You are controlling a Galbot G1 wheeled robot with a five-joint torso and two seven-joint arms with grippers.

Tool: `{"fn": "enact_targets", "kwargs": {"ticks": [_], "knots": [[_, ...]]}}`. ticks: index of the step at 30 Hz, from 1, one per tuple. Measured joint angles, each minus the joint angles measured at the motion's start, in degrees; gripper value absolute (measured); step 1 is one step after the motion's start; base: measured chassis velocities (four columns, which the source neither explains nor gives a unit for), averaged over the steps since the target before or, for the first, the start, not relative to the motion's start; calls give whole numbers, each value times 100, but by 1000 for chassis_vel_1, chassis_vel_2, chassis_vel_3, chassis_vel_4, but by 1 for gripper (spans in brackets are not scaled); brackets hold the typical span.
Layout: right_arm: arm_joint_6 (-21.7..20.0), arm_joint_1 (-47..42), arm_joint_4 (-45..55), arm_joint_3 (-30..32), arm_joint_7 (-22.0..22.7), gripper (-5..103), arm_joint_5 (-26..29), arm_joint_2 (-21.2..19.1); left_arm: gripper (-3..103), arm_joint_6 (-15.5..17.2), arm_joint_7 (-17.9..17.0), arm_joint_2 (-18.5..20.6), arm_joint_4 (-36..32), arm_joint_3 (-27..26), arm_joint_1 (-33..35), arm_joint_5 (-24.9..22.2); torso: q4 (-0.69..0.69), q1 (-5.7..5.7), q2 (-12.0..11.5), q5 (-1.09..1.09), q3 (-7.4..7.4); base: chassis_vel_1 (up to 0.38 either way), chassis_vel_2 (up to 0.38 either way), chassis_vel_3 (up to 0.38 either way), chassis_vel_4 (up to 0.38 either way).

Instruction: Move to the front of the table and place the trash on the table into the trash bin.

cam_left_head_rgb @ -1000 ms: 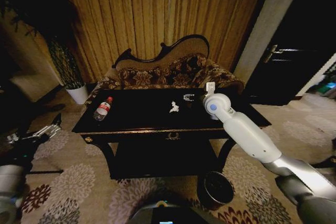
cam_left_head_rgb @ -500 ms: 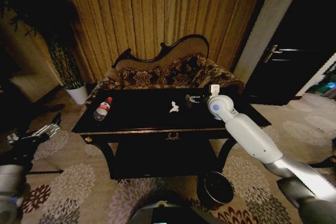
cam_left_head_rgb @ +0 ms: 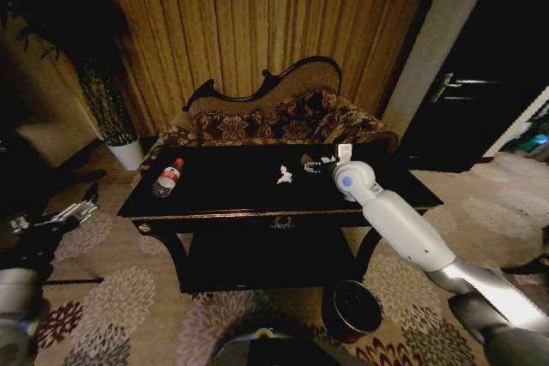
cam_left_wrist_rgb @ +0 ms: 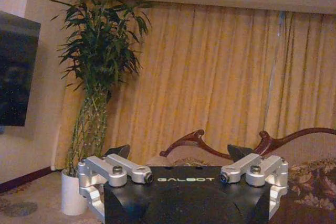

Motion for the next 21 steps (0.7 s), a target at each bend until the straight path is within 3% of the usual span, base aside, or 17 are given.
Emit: {"fn": "enact_targets", "kwargs": {"ticks": [9,17,21], "knots": [[43,5,-19,-11,-8,99,-33,-54,100,-2,6,-29,0,16,-28,0,0,0,0,-1,0,0,0,0,0],[230,-117,13,-12,-161,67,-166,-83,100,-111,94,-8,0,-22,-19,-19,0,0,0,0,0,0,0,0,0],[235,-171,38,7,-187,56,-192,-94,100,-113,99,9,0,-25,-19,-22,0,0,0,0,0,0,0,0,0]]}}
